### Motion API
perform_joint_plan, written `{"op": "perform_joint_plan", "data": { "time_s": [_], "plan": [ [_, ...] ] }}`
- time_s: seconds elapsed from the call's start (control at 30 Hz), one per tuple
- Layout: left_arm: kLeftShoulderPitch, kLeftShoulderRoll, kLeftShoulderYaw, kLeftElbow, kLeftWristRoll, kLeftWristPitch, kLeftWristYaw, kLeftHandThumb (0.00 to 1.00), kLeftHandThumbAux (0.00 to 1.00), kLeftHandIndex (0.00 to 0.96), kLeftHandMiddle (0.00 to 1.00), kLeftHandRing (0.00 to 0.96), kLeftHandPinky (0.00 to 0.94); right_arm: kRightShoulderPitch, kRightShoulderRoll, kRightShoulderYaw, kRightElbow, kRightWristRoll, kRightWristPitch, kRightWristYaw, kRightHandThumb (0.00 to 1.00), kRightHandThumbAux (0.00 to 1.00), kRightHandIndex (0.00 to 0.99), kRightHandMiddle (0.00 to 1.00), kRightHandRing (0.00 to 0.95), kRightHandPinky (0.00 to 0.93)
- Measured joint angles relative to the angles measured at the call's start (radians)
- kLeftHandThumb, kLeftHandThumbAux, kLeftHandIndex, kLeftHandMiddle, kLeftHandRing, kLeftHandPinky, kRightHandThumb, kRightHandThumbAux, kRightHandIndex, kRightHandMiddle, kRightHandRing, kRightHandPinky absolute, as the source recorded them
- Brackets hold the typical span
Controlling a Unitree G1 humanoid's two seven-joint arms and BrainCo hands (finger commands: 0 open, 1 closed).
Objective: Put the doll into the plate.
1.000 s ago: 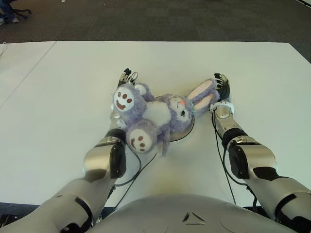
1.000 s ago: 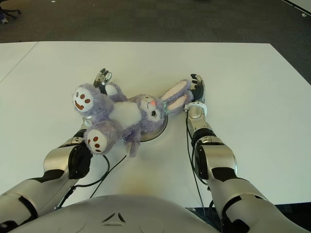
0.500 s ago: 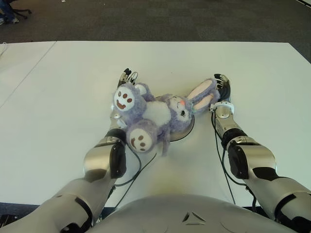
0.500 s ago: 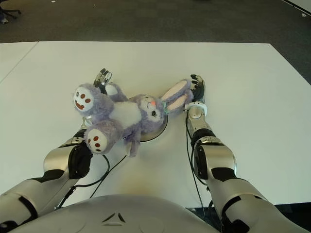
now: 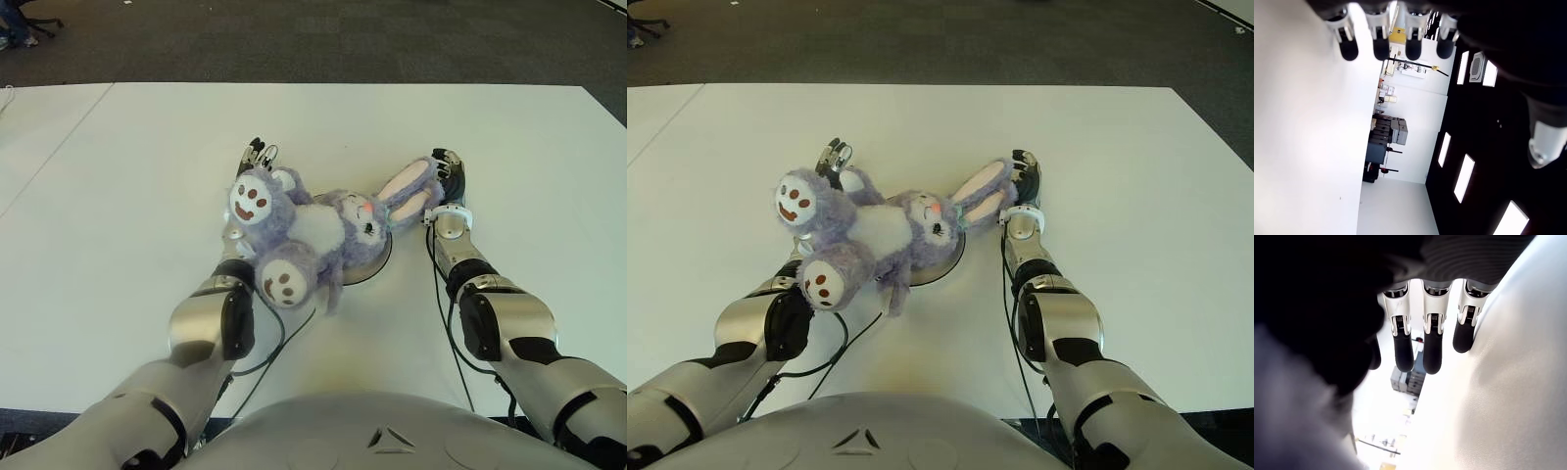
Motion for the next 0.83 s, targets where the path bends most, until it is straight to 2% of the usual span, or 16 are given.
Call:
{"op": "perform_joint_plan", "data": {
  "time_s": [0.6, 0.83],
  "plan": [
    [0.000, 0.000, -0.001, 0.000, -0.001, 0.000, 0.000, 0.000, 0.494, 0.007, 0.022, 0.012, 0.022, 0.000, 0.000, 0.000, 0.000, 0.000, 0.000, 0.000, 0.121, 0.885, 0.226, 0.319, 0.347, 0.349],
    [0.000, 0.000, -0.001, 0.000, -0.001, 0.000, 0.000, 0.000, 0.495, 0.008, 0.022, 0.010, 0.019, 0.000, 0.000, -0.001, 0.000, 0.001, 0.000, 0.002, 0.093, 0.880, 0.222, 0.315, 0.342, 0.344]
  ]
}}
